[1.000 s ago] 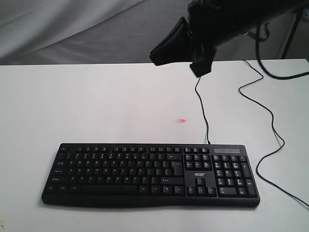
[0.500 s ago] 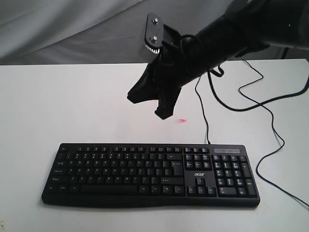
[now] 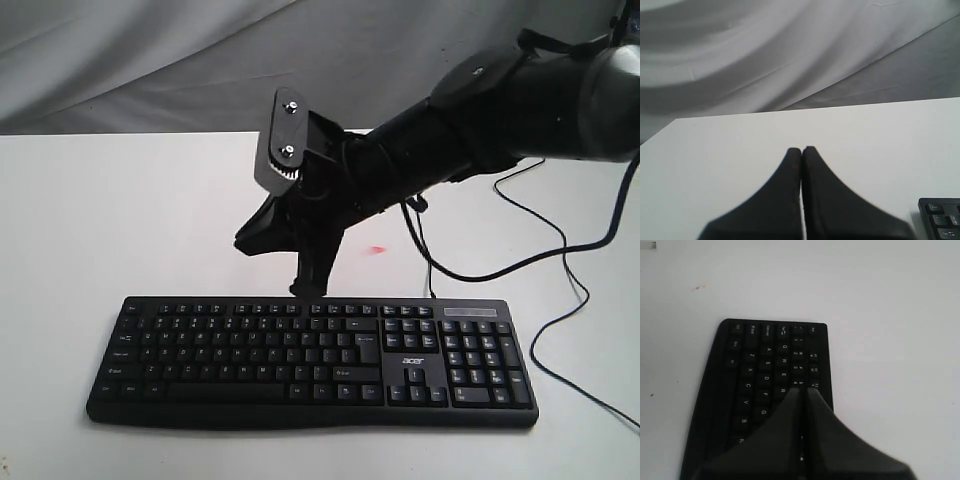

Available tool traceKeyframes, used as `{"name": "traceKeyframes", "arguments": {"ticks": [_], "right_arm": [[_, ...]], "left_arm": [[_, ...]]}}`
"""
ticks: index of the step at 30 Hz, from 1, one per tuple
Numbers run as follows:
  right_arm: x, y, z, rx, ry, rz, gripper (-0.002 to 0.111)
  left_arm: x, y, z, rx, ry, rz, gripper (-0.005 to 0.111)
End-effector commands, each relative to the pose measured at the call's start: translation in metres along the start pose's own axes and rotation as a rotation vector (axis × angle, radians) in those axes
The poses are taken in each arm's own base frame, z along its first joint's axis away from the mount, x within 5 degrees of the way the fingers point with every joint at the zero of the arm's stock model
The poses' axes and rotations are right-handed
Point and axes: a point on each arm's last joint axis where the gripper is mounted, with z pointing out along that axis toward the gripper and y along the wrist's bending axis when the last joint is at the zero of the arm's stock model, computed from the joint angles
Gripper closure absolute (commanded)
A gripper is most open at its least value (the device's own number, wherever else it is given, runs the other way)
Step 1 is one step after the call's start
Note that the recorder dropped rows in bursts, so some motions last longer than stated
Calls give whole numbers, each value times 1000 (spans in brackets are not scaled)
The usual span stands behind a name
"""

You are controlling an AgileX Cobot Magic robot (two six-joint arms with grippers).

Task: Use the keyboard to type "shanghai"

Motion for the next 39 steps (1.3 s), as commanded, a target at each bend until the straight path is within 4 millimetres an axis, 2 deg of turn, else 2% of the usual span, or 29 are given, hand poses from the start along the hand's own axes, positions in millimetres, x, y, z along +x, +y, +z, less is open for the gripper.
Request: {"name": "traceKeyframes", "arguments": {"ticks": [1, 5, 10, 16, 23, 29, 39], "right_arm": [[-4, 10, 20, 0, 9, -6, 108], [-3, 15, 39, 27, 41, 6, 108], [-1, 19, 52, 26, 61, 14, 108], [-9, 32, 61, 8, 82, 2, 108], [-23, 48, 77, 69, 97, -2, 108], [-28, 43, 83, 46, 107, 21, 108], [-23, 26, 118, -12, 162, 79, 108]], "left_arm": [[1, 0, 1, 4, 1, -3, 106], [1, 0, 1, 4, 1, -3, 106], [1, 0, 1, 4, 1, -3, 106], [1, 0, 1, 4, 1, -3, 106], [1, 0, 1, 4, 1, -3, 106], [1, 0, 1, 4, 1, -3, 106], [1, 0, 1, 4, 1, -3, 106]]}}
